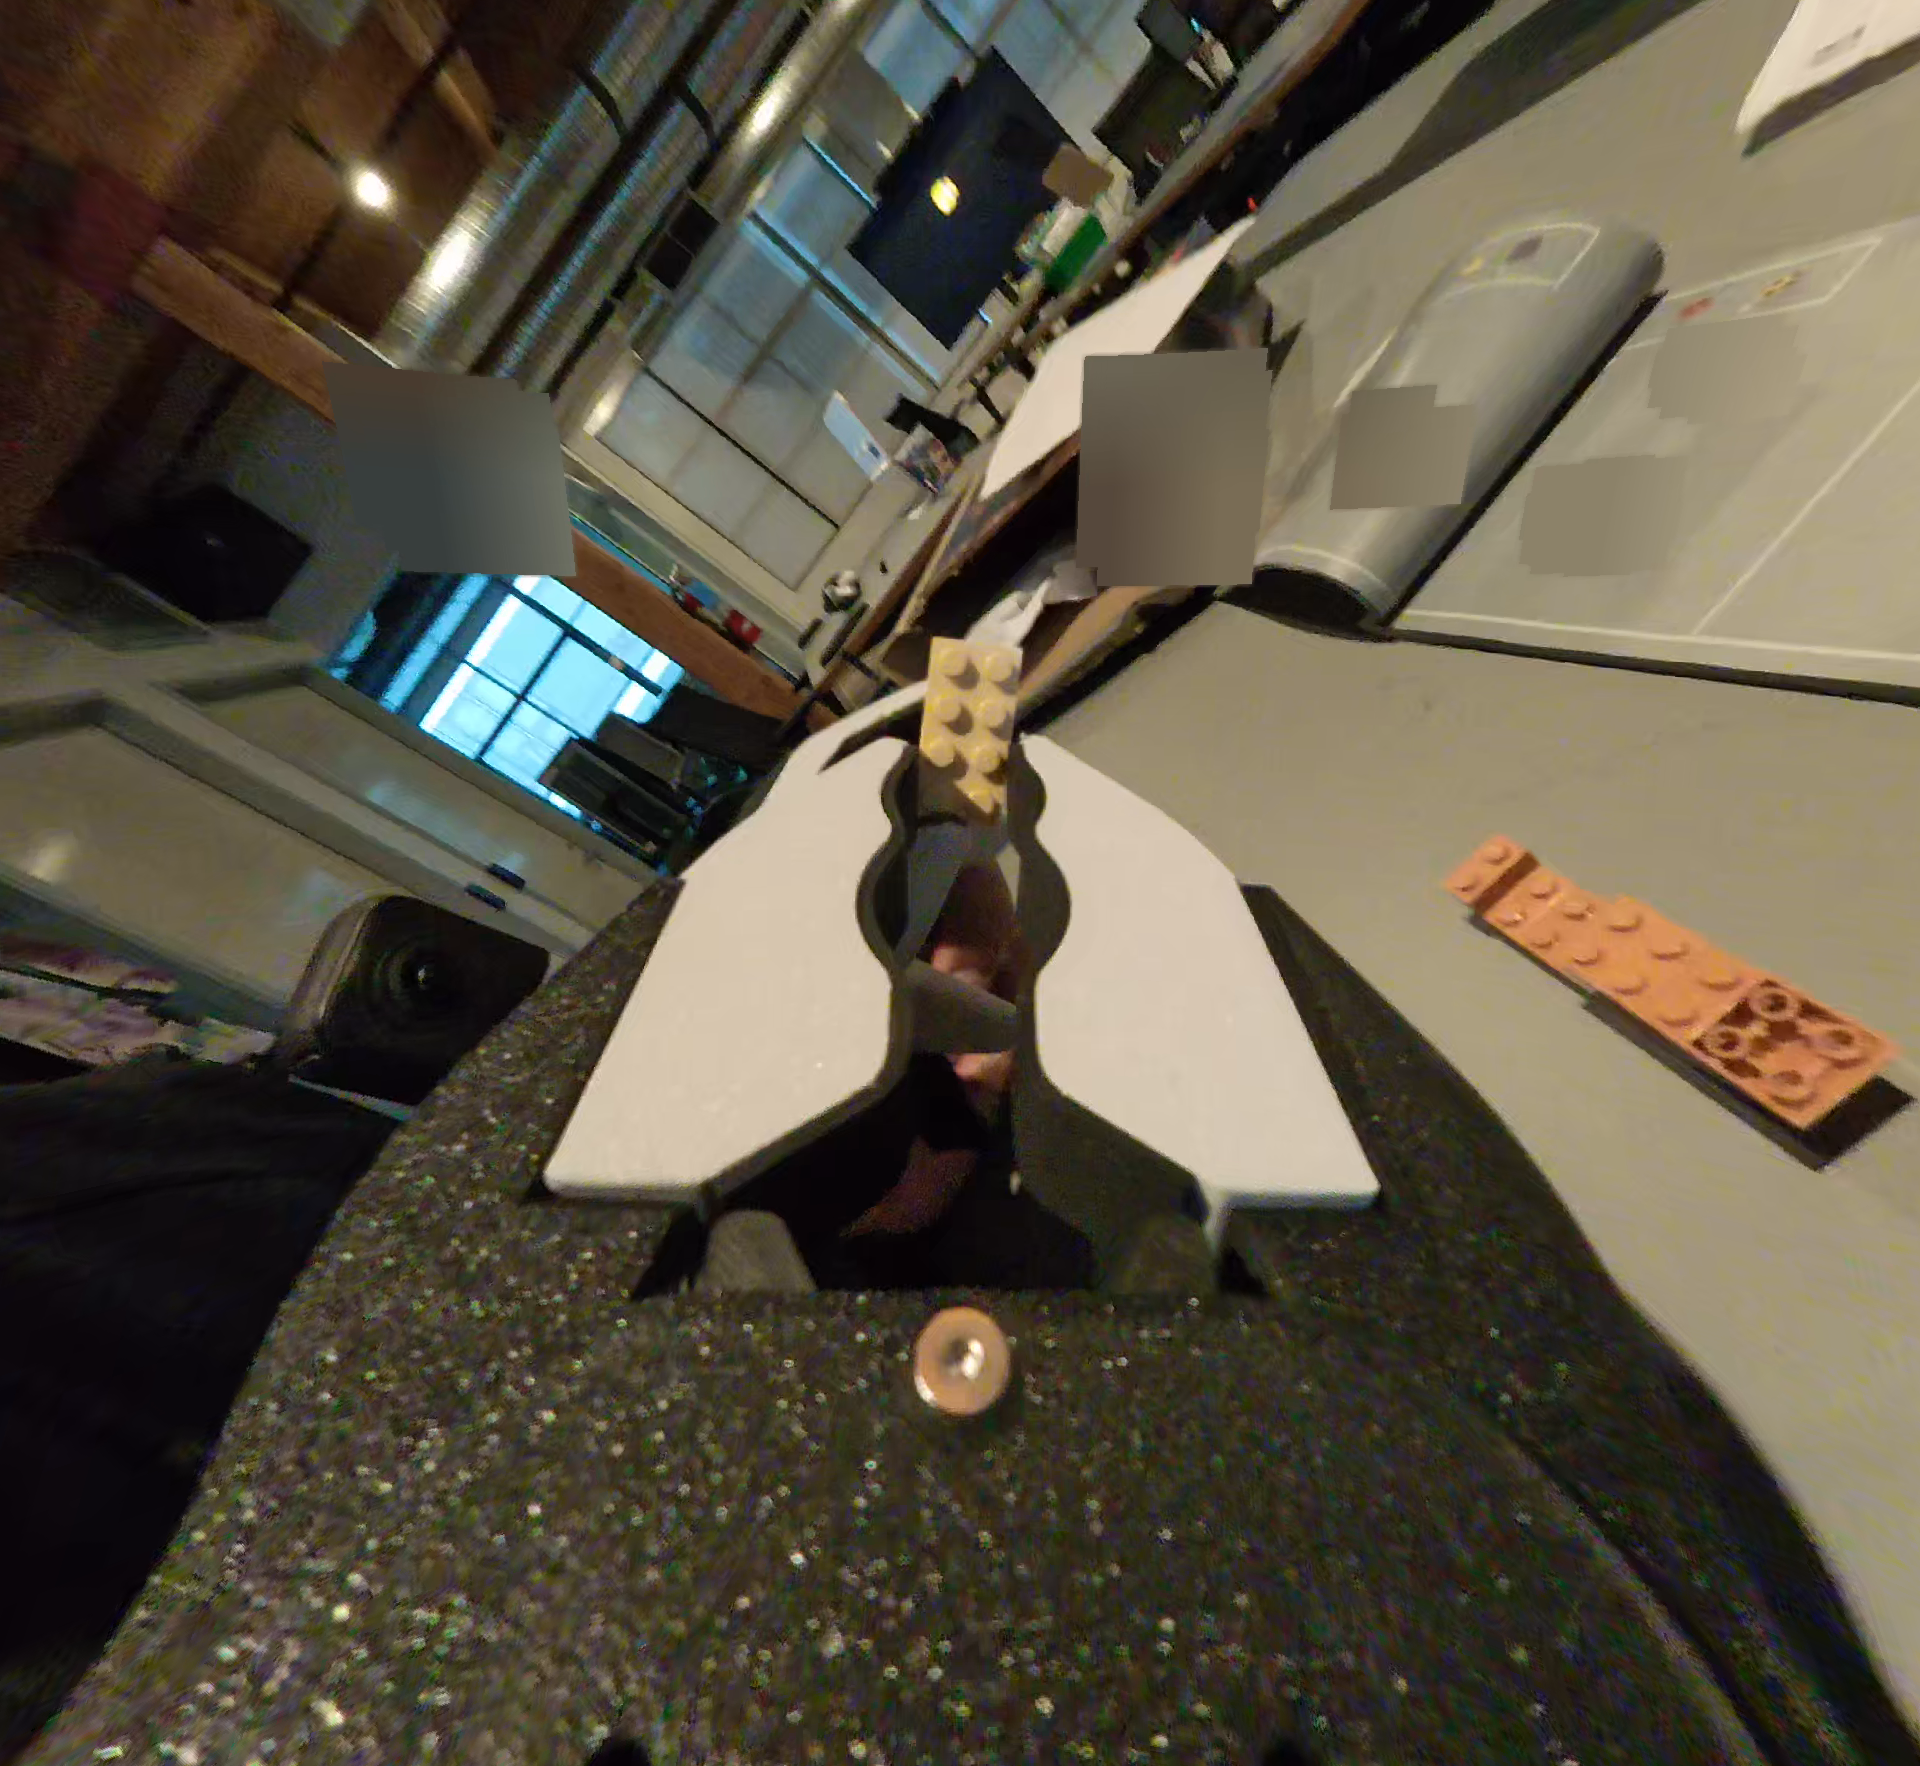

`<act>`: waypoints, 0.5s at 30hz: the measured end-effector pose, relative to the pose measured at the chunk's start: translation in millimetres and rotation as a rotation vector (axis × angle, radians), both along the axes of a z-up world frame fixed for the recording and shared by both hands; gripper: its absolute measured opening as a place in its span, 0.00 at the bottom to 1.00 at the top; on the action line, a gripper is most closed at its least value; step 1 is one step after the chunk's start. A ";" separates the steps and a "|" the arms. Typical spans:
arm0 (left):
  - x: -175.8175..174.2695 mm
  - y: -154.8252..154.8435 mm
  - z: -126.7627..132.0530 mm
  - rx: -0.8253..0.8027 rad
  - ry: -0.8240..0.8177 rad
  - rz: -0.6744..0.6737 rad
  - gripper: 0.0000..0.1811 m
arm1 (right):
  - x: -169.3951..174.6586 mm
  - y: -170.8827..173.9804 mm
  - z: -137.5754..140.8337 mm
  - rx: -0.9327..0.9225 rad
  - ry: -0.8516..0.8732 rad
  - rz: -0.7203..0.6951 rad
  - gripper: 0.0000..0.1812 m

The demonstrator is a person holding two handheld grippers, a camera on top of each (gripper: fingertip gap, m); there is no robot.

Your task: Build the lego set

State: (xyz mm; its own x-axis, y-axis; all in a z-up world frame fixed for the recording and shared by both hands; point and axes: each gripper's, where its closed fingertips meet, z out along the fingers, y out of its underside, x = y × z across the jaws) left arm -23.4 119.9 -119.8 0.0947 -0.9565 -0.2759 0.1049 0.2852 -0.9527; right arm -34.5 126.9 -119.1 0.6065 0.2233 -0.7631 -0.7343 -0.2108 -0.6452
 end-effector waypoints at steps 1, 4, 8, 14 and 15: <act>-0.4 0.1 1.5 -0.008 -0.012 0.002 0.15 | -0.8 0.1 1.8 0.019 0.011 -0.009 0.08; -0.1 1.1 2.0 -0.010 -0.016 0.016 0.09 | -5.5 0.0 6.6 0.069 0.048 -0.016 0.08; -3.3 -0.3 6.8 -0.025 -0.055 0.002 0.05 | -8.2 -0.6 8.9 0.109 0.057 -0.043 0.09; -7.0 -1.8 9.0 -0.042 -0.062 -0.052 0.02 | -2.6 -10.1 2.5 0.070 -0.128 -0.031 0.21; -8.0 0.3 9.8 -0.037 -0.064 -0.051 0.02 | 0.7 -14.8 1.4 0.056 -0.181 -0.020 0.23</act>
